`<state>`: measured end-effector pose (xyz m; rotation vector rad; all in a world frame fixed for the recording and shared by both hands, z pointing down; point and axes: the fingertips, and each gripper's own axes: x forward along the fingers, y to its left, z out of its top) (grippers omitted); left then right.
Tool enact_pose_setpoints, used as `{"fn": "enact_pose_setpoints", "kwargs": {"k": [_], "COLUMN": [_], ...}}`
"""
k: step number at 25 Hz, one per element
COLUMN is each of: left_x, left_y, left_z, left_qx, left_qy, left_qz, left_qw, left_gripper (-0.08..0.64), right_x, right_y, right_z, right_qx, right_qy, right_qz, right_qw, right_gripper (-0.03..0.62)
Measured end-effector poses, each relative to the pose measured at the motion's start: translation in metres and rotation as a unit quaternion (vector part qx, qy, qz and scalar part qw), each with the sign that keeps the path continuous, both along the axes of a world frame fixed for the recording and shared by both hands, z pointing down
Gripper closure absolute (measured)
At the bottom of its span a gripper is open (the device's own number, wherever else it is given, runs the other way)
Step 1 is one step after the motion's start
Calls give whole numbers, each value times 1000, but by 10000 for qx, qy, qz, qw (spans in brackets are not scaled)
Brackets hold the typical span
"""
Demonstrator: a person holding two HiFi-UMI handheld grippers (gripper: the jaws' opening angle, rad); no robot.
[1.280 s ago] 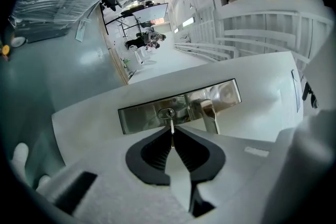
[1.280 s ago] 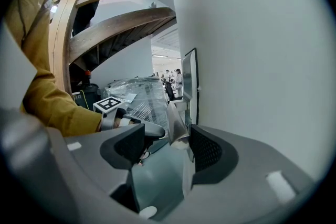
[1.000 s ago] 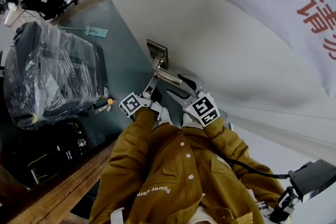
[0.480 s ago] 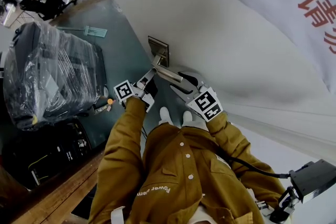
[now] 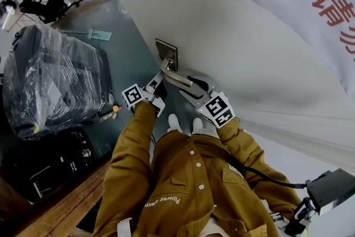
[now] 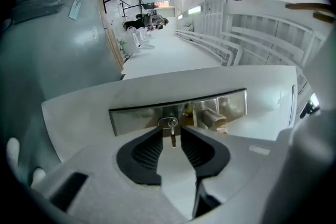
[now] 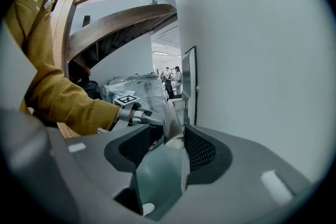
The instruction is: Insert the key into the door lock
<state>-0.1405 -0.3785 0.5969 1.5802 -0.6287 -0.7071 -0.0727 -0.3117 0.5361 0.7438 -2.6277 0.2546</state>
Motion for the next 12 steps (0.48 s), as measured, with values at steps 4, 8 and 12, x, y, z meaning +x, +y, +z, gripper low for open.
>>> {"fn": "enact_pose_setpoints", "kwargs": {"k": [4, 8, 12], "left_x": [-8, -25, -25], "left_y": [22, 53, 77], "left_z": [8, 13, -24], "left_qx": [14, 236, 905], "left_qy": [-659, -2439, -3691], "left_qz": [-4, -57, -169], "left_qw": [9978, 9695, 9248], "left_gripper": [439, 456, 532], "right_x": [1, 10, 24], "right_y": [2, 0, -1], "right_z": [-2, -11, -39], "right_qx": [-30, 63, 205], "right_qy": [-2, -120, -450], "right_qz": [101, 232, 427], "right_qw": [9999, 9996, 9979], "right_gripper": [368, 357, 362]}}
